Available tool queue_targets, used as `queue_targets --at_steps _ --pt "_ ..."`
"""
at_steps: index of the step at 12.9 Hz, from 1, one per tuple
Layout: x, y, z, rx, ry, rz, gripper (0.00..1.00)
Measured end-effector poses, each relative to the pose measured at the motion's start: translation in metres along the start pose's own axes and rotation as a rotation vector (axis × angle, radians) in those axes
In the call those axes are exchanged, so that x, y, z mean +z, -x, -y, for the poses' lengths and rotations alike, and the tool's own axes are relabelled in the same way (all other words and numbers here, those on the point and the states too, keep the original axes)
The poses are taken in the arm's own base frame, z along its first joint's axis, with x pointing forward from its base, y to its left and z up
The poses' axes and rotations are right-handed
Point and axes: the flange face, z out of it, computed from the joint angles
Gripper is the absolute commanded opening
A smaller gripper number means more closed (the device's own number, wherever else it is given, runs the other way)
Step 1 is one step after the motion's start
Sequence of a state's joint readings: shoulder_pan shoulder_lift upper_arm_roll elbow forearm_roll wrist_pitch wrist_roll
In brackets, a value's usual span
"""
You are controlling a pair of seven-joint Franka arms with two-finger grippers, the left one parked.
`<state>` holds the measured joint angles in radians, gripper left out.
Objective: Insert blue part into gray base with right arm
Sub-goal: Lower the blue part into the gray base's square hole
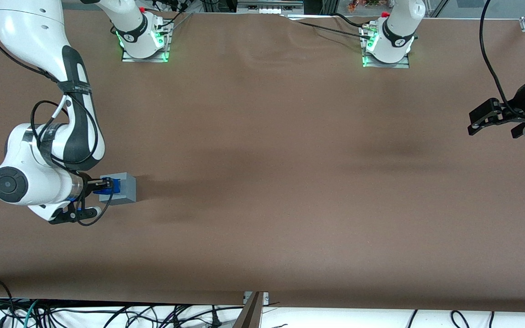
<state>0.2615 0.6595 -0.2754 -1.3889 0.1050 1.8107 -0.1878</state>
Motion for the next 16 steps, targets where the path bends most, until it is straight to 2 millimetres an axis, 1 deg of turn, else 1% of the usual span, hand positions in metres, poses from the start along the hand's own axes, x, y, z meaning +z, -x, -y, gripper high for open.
queue_targets --at_steps 16 --pt "0.0003 0.0001 -0.0006 0.029 -0.02 -0.002 0.3"
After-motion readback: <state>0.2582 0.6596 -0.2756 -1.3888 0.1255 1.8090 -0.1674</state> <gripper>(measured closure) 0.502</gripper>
